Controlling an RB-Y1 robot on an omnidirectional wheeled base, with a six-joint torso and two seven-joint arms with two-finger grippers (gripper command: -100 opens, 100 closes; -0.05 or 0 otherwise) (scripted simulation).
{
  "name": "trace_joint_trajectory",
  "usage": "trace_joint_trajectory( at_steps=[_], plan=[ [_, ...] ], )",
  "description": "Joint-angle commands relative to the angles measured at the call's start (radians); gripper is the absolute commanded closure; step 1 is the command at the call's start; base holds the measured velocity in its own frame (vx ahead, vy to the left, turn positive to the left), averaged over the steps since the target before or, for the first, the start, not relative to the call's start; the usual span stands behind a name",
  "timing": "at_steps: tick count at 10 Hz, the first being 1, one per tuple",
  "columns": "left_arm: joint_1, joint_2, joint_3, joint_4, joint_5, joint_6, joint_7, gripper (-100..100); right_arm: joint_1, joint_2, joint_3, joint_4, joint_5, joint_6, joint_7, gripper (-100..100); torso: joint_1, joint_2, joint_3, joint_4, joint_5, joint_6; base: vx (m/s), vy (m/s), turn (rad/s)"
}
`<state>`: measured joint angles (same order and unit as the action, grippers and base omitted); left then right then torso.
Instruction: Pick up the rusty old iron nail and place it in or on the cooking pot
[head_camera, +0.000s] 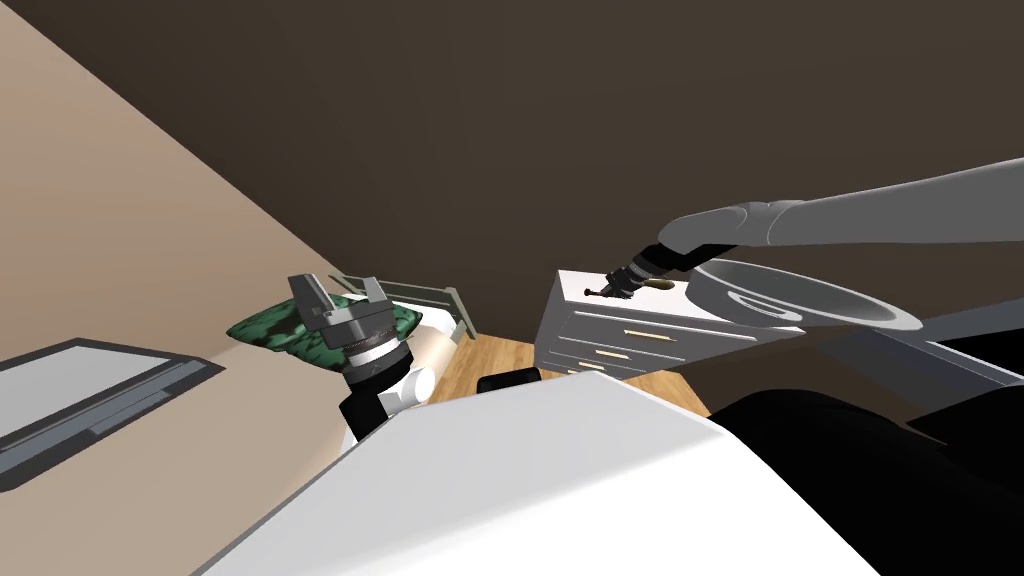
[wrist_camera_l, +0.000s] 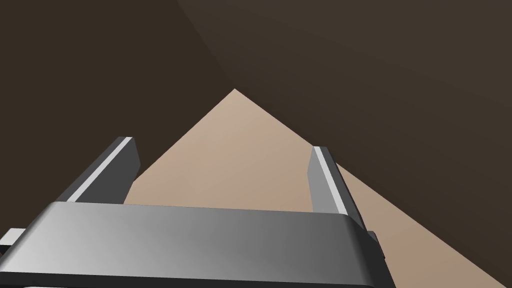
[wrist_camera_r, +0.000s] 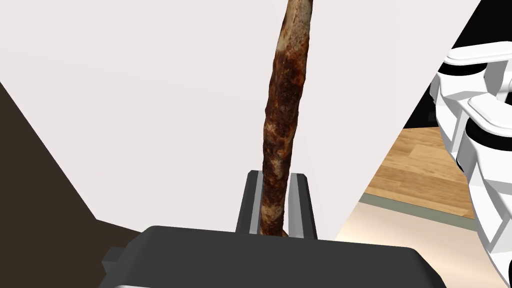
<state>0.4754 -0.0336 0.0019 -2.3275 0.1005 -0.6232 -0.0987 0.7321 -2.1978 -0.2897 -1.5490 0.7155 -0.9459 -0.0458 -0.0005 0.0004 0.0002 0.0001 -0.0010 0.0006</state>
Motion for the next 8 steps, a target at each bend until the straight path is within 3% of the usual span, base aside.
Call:
trace_joint_trajectory(
  at_steps=[1, 3, 4, 5, 6, 7, 8],
  plan=[
    [0.0, 0.0, 0.0, 0.0, 0.0, 0.0, 0.0, 0, 0.0, 0.0, 0.0, 0.0, 0.0, 0.0, 0.0, 100, 0.0, 0.0, 0.0, 0.0, 0.0, 0.0, 0.0, 0.0, 0.0],
    [0.0, 0.0, 0.0, 0.0, 0.0, 0.0, 0.0, 0, 0.0, 0.0, 0.0, 0.0, 0.0, 0.0, 0.0, 100, 0.0, -0.001, 0.0, 0.0, 0.0, 0.0, 0.0, 0.0, 0.0],
    [0.0, 0.0, 0.0, 0.0, 0.0, 0.0, 0.0, 0, 0.0, 0.0, 0.0, 0.0, 0.0, 0.0, 0.0, 0, 0.0, -0.001, 0.0, 0.0, 0.0, 0.0, 0.0, 0.0, 0.0],
    [0.0, 0.0, 0.0, 0.0, 0.0, 0.0, 0.0, 0, -0.015, -0.011, -0.009, -0.003, -0.002, -0.017, -0.002, 100, 0.0, -0.001, 0.0, 0.0, 0.0, 0.0, 0.023, -0.017, -0.203],
    [0.0, 0.0, 0.0, 0.0, 0.0, 0.0, 0.0, 0, -0.028, -0.024, -0.018, -0.009, -0.004, -0.032, -0.007, 100, -0.001, -0.001, 0.0, 0.0, 0.0, 0.002, 0.044, -0.027, -0.252],
    [0.0, 0.0, 0.0, 0.0, 0.0, 0.0, 0.0, 0, -0.021, -0.018, -0.012, -0.008, -0.002, -0.02, -0.006, 100, -0.002, -0.002, -0.001, 0.0, 0.0, 0.001, 0.02, -0.011, -0.043],
    [0.0, 0.0, 0.0, 0.0, 0.0, 0.0, 0.0, 0, -0.021, -0.019, -0.014, -0.007, -0.003, -0.023, -0.006, 0, -0.002, -0.002, -0.001, -0.001, -0.001, 0.0, 0.0, 0.0, 0.0]
  ],
)
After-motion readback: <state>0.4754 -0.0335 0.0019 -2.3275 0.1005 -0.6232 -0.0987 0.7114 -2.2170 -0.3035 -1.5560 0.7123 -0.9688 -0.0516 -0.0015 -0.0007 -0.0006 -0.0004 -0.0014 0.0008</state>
